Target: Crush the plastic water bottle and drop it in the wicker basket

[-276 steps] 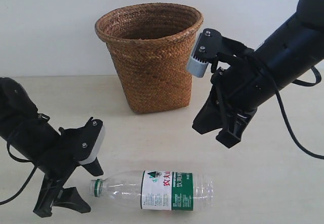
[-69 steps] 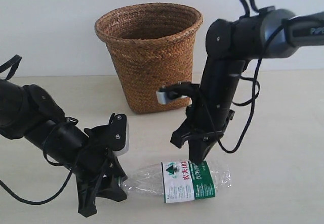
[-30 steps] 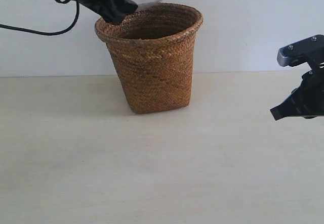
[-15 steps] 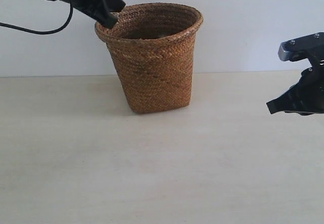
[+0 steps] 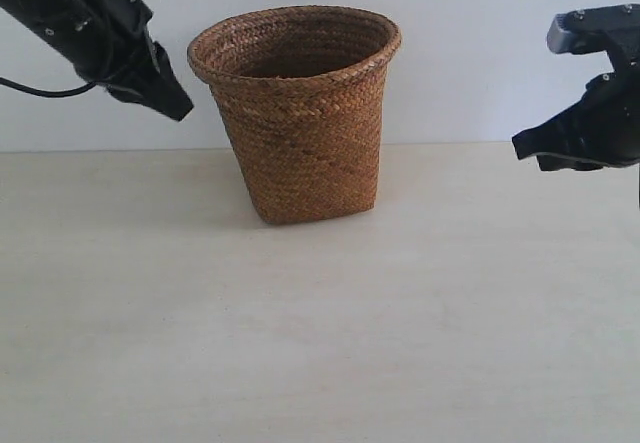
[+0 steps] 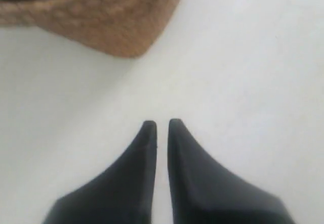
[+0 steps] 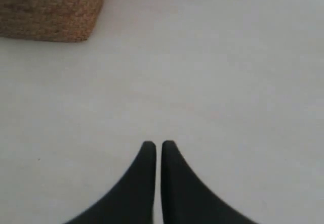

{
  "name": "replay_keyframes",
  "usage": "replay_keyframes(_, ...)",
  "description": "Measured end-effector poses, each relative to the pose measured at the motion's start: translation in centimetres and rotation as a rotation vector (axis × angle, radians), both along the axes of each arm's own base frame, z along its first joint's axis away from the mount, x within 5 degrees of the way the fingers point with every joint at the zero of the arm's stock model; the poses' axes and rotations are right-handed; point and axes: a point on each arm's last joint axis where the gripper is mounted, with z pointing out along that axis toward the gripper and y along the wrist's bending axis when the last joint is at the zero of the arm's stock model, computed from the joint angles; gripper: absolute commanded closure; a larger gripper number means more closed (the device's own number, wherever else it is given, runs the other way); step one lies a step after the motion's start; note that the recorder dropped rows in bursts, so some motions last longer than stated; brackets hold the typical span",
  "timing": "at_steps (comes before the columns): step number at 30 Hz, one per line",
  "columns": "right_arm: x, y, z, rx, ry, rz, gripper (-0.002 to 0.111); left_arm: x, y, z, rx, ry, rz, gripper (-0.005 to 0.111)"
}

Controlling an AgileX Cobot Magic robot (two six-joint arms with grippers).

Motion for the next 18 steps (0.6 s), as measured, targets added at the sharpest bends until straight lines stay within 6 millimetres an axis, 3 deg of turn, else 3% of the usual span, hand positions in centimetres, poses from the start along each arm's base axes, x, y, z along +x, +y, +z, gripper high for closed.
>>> replay_keyframes(5,-0.5,-0.4,1.4,-0.11,0.129,0.063,0.108,-1.0,1.2,-0.8,0.11,0.157,0.11,0.102)
replay_keyframes(10,-1.4,-2.5,1.5,-0.26,0.268,-0.05,0.108,-1.1,2.5,-0.9,0.19,0.18,0.28,0.102)
replay_keyframes(14,-2.3,-4.4,1.7,-0.268,0.346,-0.133,0.108,-2.4,3.1,-0.7,0.19,0.192,0.34,0.102)
replay_keyframes(18,-3.1,-5.5,2.8,-0.249,0.314,-0.186,0.108,-4.5,3.7,-0.3,0.189,0.2,0.36,0.102)
